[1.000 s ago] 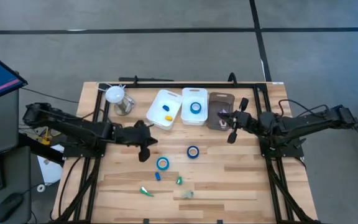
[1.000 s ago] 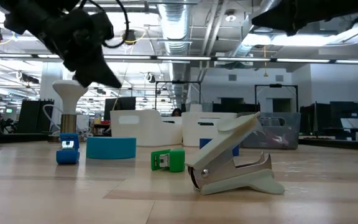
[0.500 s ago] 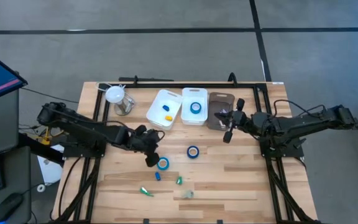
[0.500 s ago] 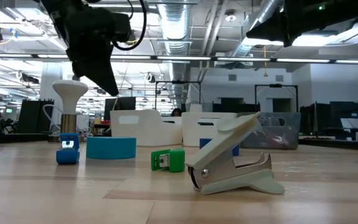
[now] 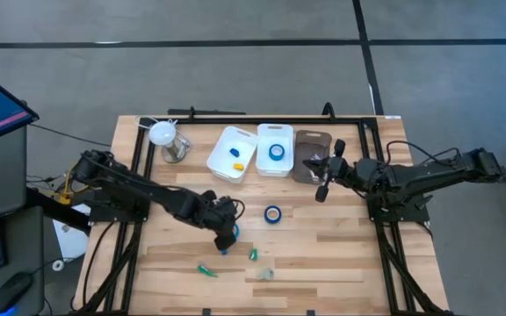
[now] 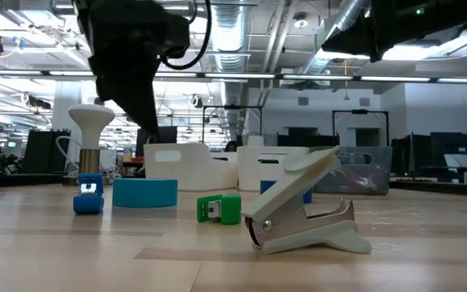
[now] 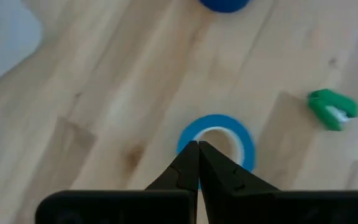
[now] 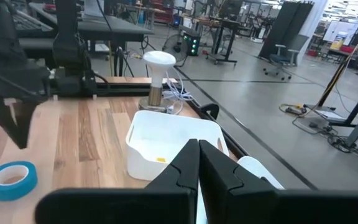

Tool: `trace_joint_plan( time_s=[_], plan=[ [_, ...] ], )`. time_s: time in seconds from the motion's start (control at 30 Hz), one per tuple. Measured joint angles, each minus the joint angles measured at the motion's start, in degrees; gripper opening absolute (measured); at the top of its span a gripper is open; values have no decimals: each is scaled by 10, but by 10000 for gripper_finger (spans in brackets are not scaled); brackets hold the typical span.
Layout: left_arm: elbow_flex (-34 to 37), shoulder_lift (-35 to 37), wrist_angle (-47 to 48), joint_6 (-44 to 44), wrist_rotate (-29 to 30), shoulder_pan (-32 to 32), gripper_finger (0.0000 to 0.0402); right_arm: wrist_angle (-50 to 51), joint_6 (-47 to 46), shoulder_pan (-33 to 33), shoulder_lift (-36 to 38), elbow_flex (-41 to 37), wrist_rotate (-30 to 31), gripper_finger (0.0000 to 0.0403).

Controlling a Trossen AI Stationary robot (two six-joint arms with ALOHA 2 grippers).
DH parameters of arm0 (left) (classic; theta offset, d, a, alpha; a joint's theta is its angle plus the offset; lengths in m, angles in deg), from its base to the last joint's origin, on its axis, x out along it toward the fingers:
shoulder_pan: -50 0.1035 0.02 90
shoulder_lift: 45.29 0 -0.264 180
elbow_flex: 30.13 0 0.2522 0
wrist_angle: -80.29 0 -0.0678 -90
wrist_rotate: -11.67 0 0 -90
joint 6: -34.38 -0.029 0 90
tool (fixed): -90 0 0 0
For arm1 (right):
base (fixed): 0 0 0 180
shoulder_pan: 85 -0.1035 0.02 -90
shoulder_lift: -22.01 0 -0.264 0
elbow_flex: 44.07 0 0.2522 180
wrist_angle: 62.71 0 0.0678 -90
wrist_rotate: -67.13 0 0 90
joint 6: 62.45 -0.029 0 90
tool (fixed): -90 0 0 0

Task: Pick and place Stapler, Stapler remover, tape
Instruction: Put the left light blue tape into the right white bin

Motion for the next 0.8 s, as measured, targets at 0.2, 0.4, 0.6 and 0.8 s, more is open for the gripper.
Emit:
trace_joint_plan(
  time_s=[0.2,0.4,0.6,0.8],
  plan=[
    [-6,-5,0,0,-80,11,4,7,0,0,0,0,0,0],
    [-5,-5,3,-35,-87,19,36,14,0,0,0,0,0,0],
    [18,-5,0,-34,-86,27,100,15,0,0,0,0,0,0],
    [58,-5,-33,-30,-86,26,149,15,0,0,0,0,0,0]
  ],
)
